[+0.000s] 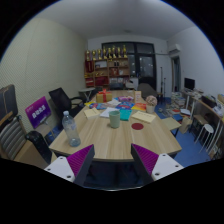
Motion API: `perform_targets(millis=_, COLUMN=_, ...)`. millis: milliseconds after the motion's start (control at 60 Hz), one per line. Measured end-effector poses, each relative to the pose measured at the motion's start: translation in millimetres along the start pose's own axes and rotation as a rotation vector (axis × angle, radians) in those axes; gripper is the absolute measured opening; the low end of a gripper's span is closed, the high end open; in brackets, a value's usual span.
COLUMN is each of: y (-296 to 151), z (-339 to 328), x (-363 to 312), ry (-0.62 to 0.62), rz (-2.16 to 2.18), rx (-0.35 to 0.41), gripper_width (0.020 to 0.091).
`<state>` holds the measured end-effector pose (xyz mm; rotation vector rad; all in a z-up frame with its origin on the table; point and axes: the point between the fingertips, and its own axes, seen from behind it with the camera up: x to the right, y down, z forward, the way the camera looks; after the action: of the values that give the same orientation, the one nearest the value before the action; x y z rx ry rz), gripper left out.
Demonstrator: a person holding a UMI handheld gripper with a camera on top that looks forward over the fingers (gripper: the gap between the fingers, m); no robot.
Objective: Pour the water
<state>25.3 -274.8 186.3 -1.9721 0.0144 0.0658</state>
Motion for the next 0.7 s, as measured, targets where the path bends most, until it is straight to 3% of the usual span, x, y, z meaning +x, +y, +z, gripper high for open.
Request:
perform_targets(millis=100, y=0.7, z=-8.0, x=23.2, ry=0.069, rz=0.003, rx=-0.018, gripper_width=0.0827)
perform_targets(millis=333, y=14.7, z=-15.5, x=-52.1, ry=0.133, rz=-0.010, rx=0.034, gripper_width=0.0833)
perform_targets(millis=533, y=15.7, z=1.2, x=-117.1, ry=0.066, rz=-0.027, rx=0.085, gripper_width=0.0828)
perform_targets(millis=700, y=21.8, z=60.4, x=-174.0, ry=-0.007, rz=-0.073, rx=0.146, gripper_width=0.0828)
